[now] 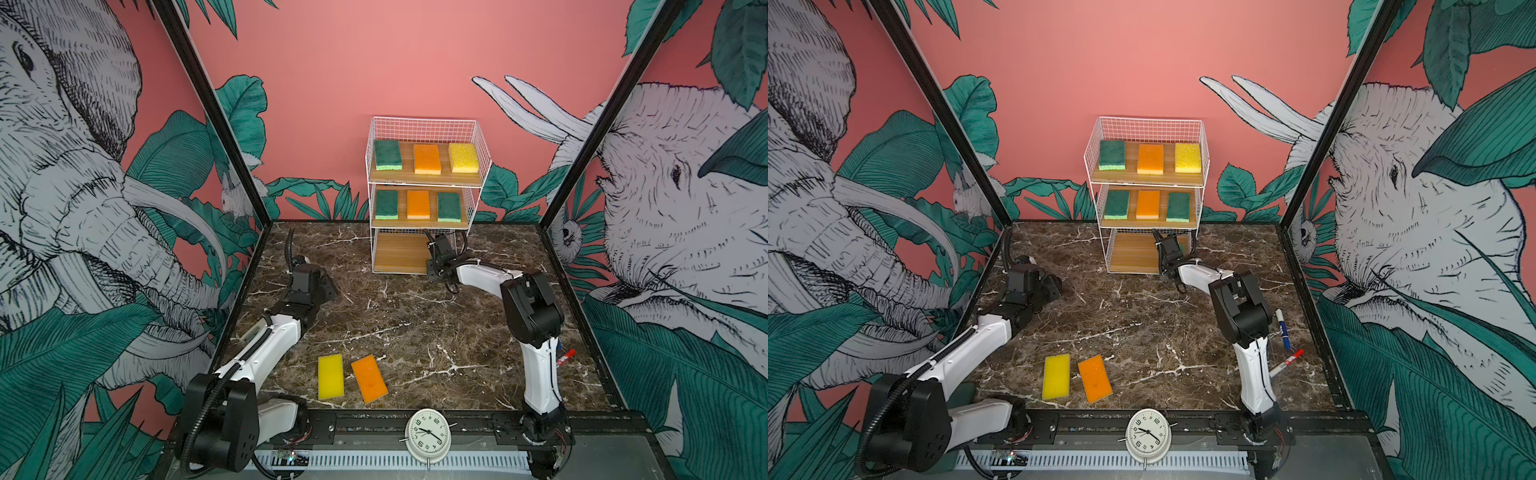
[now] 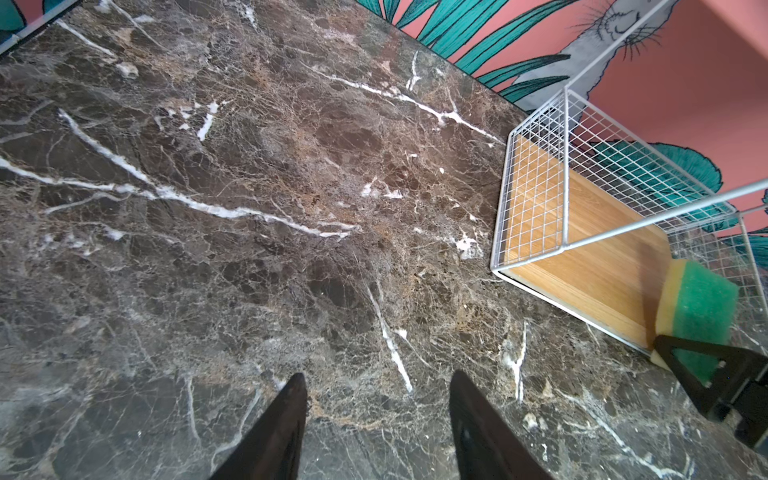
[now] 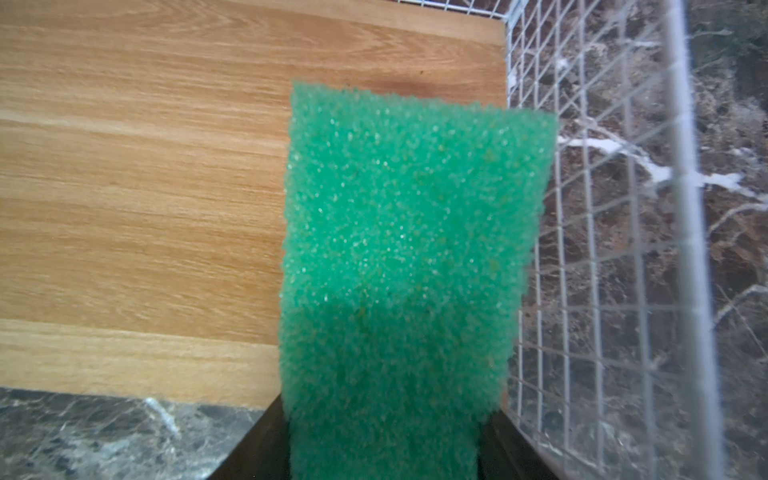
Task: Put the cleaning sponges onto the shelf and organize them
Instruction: 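Lower the green sponge onto the bottom tier and open the right gripper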
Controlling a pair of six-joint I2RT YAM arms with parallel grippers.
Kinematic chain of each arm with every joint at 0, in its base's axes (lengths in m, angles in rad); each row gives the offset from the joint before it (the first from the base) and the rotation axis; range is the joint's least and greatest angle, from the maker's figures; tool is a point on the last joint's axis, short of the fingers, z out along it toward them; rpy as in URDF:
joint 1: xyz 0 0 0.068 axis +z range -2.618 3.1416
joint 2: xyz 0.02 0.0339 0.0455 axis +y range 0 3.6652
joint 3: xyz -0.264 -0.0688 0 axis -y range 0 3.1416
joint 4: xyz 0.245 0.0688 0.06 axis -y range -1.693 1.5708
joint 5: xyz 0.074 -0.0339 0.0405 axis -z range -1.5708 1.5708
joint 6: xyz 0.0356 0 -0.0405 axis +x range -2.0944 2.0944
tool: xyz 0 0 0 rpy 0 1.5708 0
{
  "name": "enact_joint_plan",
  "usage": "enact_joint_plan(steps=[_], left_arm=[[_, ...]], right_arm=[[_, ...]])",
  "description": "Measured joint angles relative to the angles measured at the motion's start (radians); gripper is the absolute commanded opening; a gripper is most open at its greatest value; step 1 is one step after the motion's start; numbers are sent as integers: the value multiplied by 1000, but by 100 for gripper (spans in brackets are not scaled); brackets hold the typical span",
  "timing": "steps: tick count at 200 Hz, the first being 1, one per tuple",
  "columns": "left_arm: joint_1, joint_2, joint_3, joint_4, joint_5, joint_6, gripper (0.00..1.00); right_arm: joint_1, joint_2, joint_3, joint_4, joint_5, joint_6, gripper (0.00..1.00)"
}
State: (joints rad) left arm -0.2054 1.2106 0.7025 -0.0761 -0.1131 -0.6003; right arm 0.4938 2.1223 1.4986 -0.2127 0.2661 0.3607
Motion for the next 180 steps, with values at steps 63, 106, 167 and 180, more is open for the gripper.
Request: enact_joint_plan(steps=[63, 106, 167, 180], left_arm=[[0, 0, 0, 0, -1, 9, 56], [0, 1, 0, 0, -1, 13, 56], [0, 17, 0, 0, -1, 14, 56], [0, 21, 1, 0, -1, 15, 56]], right_arm=[[0, 9, 7, 9, 10, -10, 61], [0, 10, 7, 21, 18, -10, 61], [0, 12, 14, 66, 35, -11, 62], [-2, 20, 30, 69, 41, -10, 62]])
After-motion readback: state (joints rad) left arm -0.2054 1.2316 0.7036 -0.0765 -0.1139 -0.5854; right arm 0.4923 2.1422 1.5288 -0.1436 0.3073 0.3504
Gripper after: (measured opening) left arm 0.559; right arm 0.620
